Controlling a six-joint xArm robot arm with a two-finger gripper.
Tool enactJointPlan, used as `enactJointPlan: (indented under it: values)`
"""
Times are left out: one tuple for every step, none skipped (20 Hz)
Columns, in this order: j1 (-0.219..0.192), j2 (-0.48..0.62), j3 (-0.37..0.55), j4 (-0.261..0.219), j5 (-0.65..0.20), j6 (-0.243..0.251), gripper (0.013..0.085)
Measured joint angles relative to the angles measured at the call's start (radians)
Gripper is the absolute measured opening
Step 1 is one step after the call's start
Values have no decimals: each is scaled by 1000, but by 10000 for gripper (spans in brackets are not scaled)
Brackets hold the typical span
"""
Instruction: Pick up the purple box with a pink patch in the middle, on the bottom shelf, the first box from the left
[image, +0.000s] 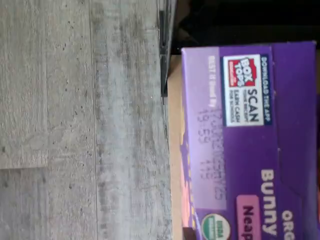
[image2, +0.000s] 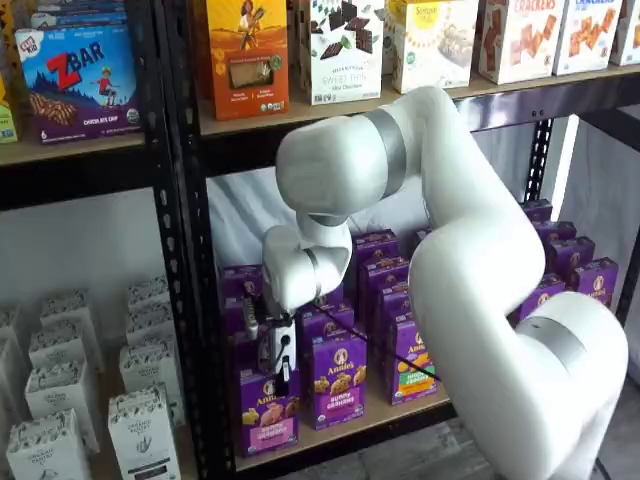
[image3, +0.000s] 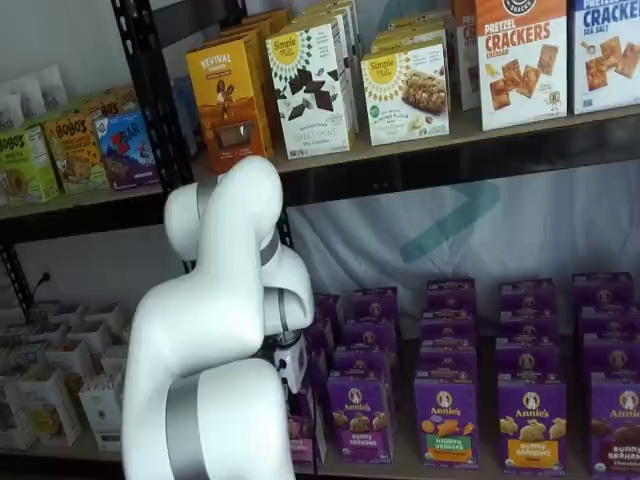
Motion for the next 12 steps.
enactJointPlan:
  values:
    - [0, -1, 1, -4, 1, 4, 290]
    - [0, -2, 2, -7, 1, 6, 290]
    - [0, -4, 4, -8, 2, 7, 290]
    - [0, -6, 8, -6, 2, 6, 290]
    - [1, -10, 13, -6, 2, 6, 290]
    - [1, -14, 18, -5, 1, 6, 290]
    - [2, -19, 26, -5, 0, 6, 290]
    - [3, -27, 38, -4, -3, 6, 290]
    - [4, -35, 50, -4, -6, 8, 290]
    - [6, -43, 61, -5, -8, 9, 290]
    - [8, -54, 78, -4, -13, 11, 290]
    - [10, -66, 95, -4, -17, 12, 290]
